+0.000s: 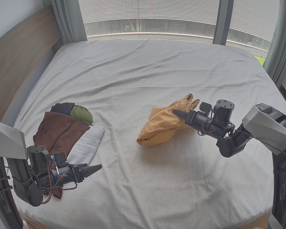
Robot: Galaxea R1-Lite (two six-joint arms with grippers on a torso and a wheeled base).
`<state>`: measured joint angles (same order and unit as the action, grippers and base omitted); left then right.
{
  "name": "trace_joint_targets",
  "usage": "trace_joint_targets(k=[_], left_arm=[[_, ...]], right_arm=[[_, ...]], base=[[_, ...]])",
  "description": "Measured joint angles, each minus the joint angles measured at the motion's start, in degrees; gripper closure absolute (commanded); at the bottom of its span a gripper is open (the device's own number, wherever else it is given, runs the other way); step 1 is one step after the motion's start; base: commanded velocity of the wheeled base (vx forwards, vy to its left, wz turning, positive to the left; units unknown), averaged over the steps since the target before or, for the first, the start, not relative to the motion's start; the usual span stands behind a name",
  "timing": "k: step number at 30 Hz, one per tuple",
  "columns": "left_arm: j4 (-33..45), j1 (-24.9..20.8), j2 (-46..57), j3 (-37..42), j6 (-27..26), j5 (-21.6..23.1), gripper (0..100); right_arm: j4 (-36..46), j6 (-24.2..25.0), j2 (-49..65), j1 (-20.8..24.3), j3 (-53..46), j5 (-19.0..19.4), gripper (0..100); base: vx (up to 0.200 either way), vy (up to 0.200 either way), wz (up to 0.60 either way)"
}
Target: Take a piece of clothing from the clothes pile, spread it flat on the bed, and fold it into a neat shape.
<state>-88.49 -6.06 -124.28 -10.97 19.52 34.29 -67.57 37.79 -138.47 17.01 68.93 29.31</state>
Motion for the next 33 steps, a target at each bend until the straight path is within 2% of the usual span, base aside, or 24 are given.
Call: trace_joint_targets(k=[14, 21, 30, 31, 33], left_arm=[[0.0, 0.0, -0.3, 0.0, 0.0, 0.0, 0], [0.0, 0.0, -0.6, 0.0, 0.0, 0.0, 0], [-0.1, 0.0, -0.7, 0.0, 0.0, 0.0, 0], [-0.1, 0.0, -0.7, 0.0, 0.0, 0.0, 0], [-0.1, 0.0, -0.7, 0.0, 0.0, 0.0, 0]], right_arm=[[-15.8, -2.2, -2.3, -2.5, -19.6, -0.1, 100], [-20.3, -2.3, -6.6, -4.7, -22.7, -0.2, 100], [-20.8, -3.8, -10.5, -5.1, -23.8, -0.5, 100], [-20.8, -3.9, -10.7, -5.1, -23.8, -0.6, 0], [-20.8, -3.9, -10.8, -5.1, -23.8, -1.0, 0]], base=[[0.000, 0.000, 0.00], [0.000, 0.000, 0.00], [0.000, 0.000, 0.00], [0.000, 0.000, 0.00], [0.000, 0.000, 0.00]])
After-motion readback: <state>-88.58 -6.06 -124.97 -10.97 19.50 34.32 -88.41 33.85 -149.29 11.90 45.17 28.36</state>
